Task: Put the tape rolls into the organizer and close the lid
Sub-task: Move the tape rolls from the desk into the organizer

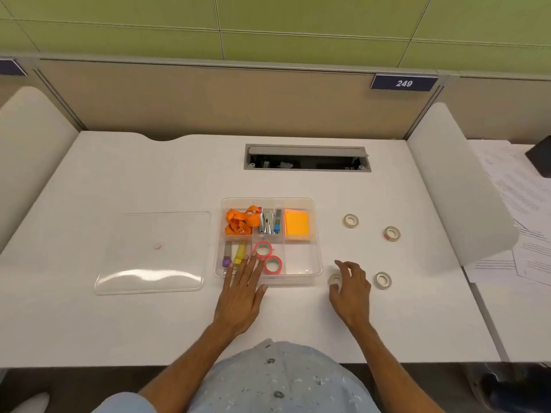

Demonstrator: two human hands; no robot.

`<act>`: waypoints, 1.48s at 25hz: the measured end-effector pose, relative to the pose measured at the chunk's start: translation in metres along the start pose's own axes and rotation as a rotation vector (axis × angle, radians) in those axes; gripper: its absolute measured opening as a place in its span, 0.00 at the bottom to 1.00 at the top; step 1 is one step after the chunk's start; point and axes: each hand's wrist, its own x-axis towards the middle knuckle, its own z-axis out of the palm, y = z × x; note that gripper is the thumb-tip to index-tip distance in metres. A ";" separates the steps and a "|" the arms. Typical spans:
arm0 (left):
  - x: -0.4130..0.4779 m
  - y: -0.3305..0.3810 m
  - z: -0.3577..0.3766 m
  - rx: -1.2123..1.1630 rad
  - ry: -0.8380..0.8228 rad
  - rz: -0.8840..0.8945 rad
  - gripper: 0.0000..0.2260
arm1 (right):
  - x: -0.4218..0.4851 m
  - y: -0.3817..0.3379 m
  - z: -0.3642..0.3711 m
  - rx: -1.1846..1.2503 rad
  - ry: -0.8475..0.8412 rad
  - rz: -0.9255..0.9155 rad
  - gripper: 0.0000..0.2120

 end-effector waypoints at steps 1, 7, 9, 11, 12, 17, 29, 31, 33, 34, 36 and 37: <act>0.001 0.001 0.000 0.011 -0.002 -0.008 0.31 | 0.000 0.000 0.000 -0.014 -0.016 0.014 0.29; 0.006 0.006 0.006 -0.003 0.037 0.043 0.30 | -0.003 0.000 0.004 -0.087 -0.085 0.106 0.29; 0.006 0.007 0.010 -0.007 0.018 0.066 0.29 | -0.002 0.001 0.005 -0.054 -0.077 0.123 0.27; 0.004 0.005 0.012 0.029 -0.008 0.084 0.29 | -0.001 0.001 0.006 -0.002 -0.066 0.142 0.25; 0.003 0.004 0.012 0.041 -0.011 0.099 0.29 | 0.000 0.000 0.006 0.036 -0.044 0.151 0.25; 0.001 0.003 0.015 0.062 -0.010 0.091 0.29 | 0.009 -0.010 0.002 0.182 0.104 0.042 0.20; 0.002 0.007 0.014 0.063 -0.001 0.073 0.29 | 0.028 -0.048 0.015 -0.201 -0.078 -0.268 0.20; 0.002 0.006 0.014 0.060 0.009 0.077 0.29 | 0.026 -0.041 0.012 -0.147 0.023 -0.275 0.16; 0.002 0.005 0.015 0.068 0.003 0.078 0.29 | 0.025 -0.030 0.007 -0.101 0.141 -0.254 0.13; 0.001 0.004 0.015 0.073 0.004 0.080 0.29 | 0.026 -0.023 0.003 -0.079 0.189 -0.219 0.12; 0.002 0.004 0.016 0.080 0.003 0.078 0.29 | 0.027 -0.009 -0.005 -0.055 0.254 -0.118 0.11; 0.002 0.005 0.017 0.082 -0.002 0.074 0.29 | 0.028 0.000 -0.010 -0.054 0.268 -0.062 0.11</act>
